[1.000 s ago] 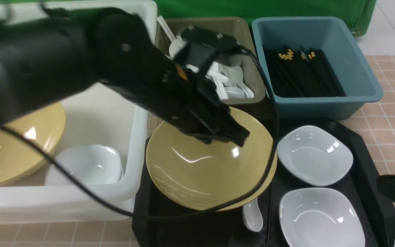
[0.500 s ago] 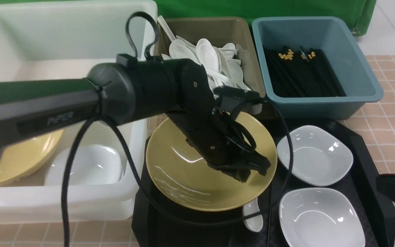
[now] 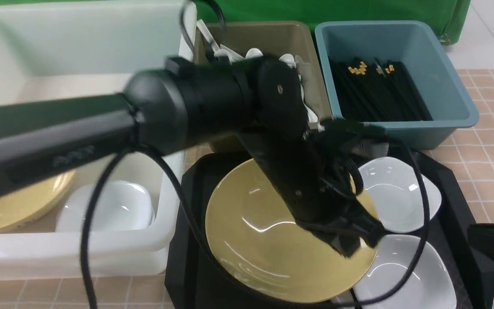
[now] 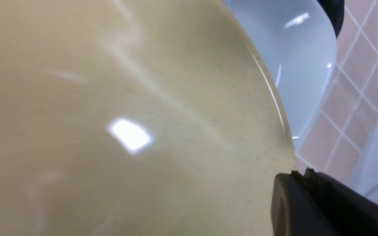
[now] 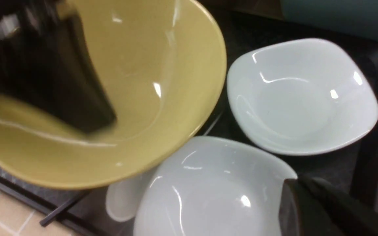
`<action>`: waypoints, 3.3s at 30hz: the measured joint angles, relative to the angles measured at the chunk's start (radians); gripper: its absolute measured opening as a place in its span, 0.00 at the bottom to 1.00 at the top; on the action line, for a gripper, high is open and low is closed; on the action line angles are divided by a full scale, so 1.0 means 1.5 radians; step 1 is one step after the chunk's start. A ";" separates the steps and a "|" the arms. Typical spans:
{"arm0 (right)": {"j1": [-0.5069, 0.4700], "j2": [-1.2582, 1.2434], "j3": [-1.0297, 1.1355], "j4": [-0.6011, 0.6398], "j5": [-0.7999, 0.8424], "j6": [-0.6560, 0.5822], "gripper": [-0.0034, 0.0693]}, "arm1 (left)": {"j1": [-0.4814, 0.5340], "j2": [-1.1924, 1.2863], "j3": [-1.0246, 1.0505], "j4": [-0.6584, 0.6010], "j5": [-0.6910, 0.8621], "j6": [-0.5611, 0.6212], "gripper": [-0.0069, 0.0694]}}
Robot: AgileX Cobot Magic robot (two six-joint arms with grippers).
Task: On brown table put chopsticks spoon bowls plates into blue grey white boxes.
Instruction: 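Grasp the large bowl on the tray by its rim, then place the tan bowl onto the bowl stack in the left bin with the left gripper, then reach for and grasp the small white dish on the black tray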
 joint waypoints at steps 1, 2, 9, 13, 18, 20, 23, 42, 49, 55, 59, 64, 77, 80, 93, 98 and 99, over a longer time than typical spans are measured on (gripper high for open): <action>0.000 0.000 0.001 0.000 0.002 0.000 0.11 | 0.005 -0.009 -0.006 0.042 0.004 -0.018 0.13; 0.000 0.000 0.001 0.000 0.005 0.000 0.11 | 0.009 -0.017 -0.010 0.070 0.005 -0.035 0.14; 0.003 0.000 0.001 0.000 0.008 0.000 0.11 | 0.043 -0.015 -0.015 0.335 -0.007 -0.149 0.45; 0.005 0.000 0.001 0.000 0.005 0.000 0.11 | 0.045 0.033 -0.015 0.414 -0.035 -0.176 0.69; 0.005 0.000 0.001 0.000 0.001 0.000 0.11 | 0.045 0.086 -0.015 0.458 -0.045 -0.206 0.79; 0.005 0.000 0.001 0.000 0.001 0.000 0.11 | 0.045 0.102 -0.015 0.460 -0.045 -0.215 0.79; 0.005 0.000 0.001 0.000 0.001 0.000 0.11 | 0.045 0.118 -0.015 0.459 -0.044 -0.217 0.75; 0.005 0.000 0.010 0.000 -0.015 0.000 0.11 | 0.046 -0.125 -0.048 0.439 -0.011 -0.217 0.10; 0.005 0.000 0.010 0.000 -0.017 0.000 0.11 | 0.144 -0.315 -0.048 0.462 -0.052 -0.251 0.10; 0.005 0.000 0.010 0.000 -0.017 0.000 0.11 | 0.405 -0.382 -0.039 0.542 0.016 -0.274 0.10; 0.005 0.000 0.010 0.000 -0.017 0.000 0.11 | 0.577 -0.383 0.016 0.529 0.023 -0.274 0.10; 0.016 0.000 0.010 0.000 -0.017 0.000 0.11 | 0.701 -0.383 0.114 0.412 -0.065 -0.279 0.10; 0.025 0.000 0.010 0.000 -0.020 0.000 0.13 | 0.767 -0.374 0.353 0.320 -0.308 -0.281 0.35; 0.025 0.000 0.010 0.000 -0.023 0.000 0.13 | 0.767 -0.372 0.365 0.313 -0.303 -0.284 0.48; 0.025 0.000 0.025 0.001 -0.029 0.000 0.22 | 0.759 -0.511 0.358 0.276 -0.301 -0.278 0.60; 0.025 0.024 0.025 0.001 -0.029 0.000 0.28 | 0.699 -0.526 0.366 0.252 -0.309 -0.249 0.37; 0.025 0.033 0.025 0.001 -0.029 0.001 0.29 | 0.679 -0.527 0.373 0.243 -0.310 -0.235 0.32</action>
